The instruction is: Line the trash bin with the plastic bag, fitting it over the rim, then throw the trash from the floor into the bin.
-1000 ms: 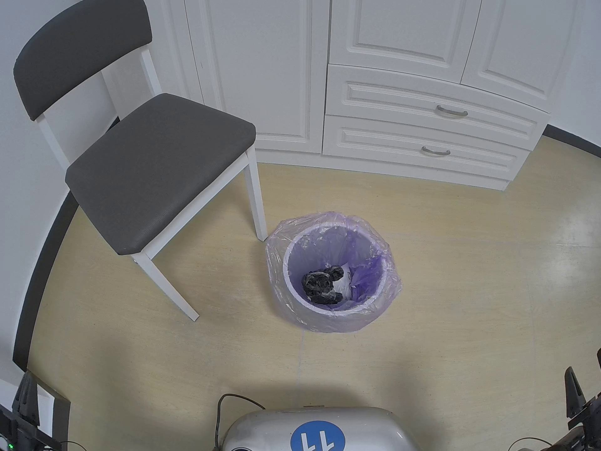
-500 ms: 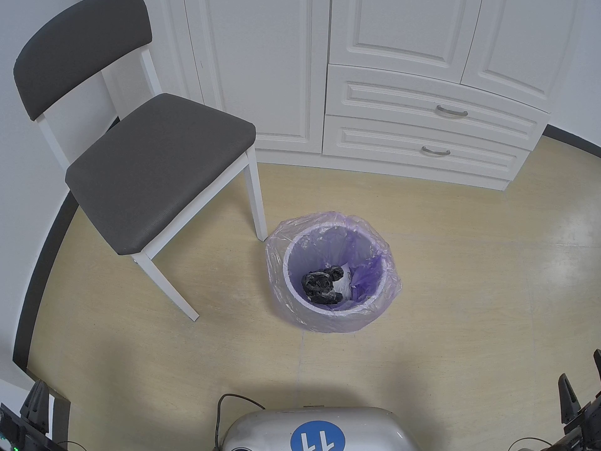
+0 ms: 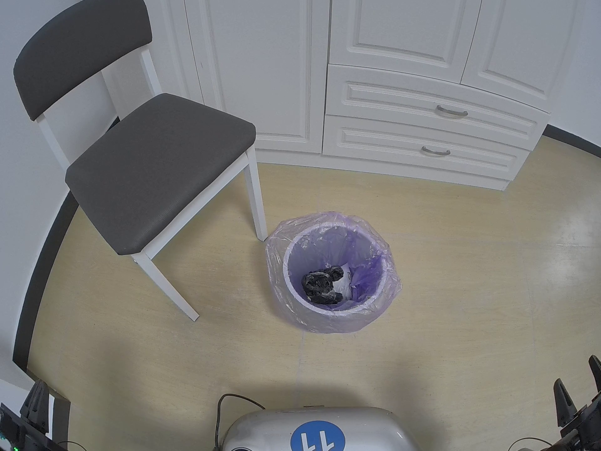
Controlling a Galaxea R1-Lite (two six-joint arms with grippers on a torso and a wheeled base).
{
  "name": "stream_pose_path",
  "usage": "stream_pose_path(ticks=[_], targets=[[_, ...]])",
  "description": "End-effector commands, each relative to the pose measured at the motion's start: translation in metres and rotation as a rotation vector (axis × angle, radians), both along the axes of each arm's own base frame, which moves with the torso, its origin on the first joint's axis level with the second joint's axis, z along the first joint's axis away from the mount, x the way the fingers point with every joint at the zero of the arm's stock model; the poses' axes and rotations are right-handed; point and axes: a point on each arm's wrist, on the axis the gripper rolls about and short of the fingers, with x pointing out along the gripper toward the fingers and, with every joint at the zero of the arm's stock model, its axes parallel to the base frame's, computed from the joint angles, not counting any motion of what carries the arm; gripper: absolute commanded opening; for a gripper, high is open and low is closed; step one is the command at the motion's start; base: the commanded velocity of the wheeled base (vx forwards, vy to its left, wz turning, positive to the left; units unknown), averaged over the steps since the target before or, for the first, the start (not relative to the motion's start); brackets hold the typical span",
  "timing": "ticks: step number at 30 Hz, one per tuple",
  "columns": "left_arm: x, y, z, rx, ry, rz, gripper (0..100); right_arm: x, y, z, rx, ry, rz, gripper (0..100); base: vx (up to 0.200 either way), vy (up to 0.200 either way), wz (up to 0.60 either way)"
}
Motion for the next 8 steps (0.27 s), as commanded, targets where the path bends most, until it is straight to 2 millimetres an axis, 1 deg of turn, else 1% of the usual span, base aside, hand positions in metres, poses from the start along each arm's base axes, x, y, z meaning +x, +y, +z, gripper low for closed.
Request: stream_pose_path(ticks=[1, 8], targets=[[0.0003, 0.0000, -0.0050, 0.000, 0.003, 0.002, 0, 0.0003, 0.0000, -0.0051, -0.004, 0.004, -0.002, 100, 0.000, 0.000, 0.00], [0.0003, 0.0000, -0.0050, 0.001, 0.003, 0.002, 0, 0.0003, 0.0000, -0.0051, -0.002, 0.004, -0.002, 100, 0.000, 0.000, 0.00]])
